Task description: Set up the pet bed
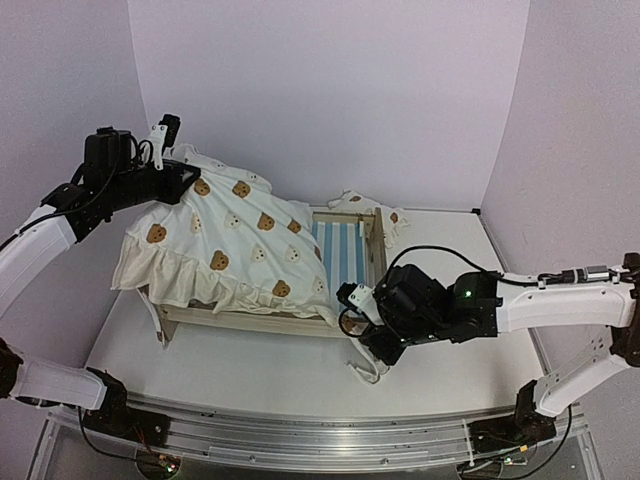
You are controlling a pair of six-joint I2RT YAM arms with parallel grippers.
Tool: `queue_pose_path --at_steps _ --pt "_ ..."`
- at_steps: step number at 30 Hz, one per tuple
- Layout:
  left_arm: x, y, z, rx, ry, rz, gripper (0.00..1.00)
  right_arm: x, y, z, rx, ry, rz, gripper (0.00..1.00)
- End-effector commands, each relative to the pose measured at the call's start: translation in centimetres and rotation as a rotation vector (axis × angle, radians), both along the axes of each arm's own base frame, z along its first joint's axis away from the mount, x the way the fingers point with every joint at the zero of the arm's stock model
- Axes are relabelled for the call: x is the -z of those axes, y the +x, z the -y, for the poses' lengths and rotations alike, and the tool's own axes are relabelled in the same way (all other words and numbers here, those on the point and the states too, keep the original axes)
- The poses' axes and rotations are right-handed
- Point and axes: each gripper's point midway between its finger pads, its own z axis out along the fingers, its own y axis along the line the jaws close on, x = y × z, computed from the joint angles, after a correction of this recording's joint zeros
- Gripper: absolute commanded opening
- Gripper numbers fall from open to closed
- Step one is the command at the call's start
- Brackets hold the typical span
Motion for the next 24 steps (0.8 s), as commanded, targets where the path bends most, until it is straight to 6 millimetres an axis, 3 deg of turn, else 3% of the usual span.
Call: queue_pose_path --at_steps 1,7,17,24 --pt "-5.4 0.0 0.0 0.004 -0.049 0.167 0.00 -0.8 2.2 0.1 0.028 -0.080 0.187 0.11" --pt "-5.4 0.0 0.0 0.009 -0.056 0.167 0.00 1.0 2.9 1.1 0.105 -0.148 0.224 0.11" --pt "-5.7 0.0 0.2 0.019 -0.060 0.173 0.00 3.2 1.7 1.3 0.129 -0.136 0.209 0.16" --pt "-5.8 0.0 0.4 0.026 -0.068 0.175 0.00 3.8 3.4 0.4 0.184 -0.126 0.290 0.23"
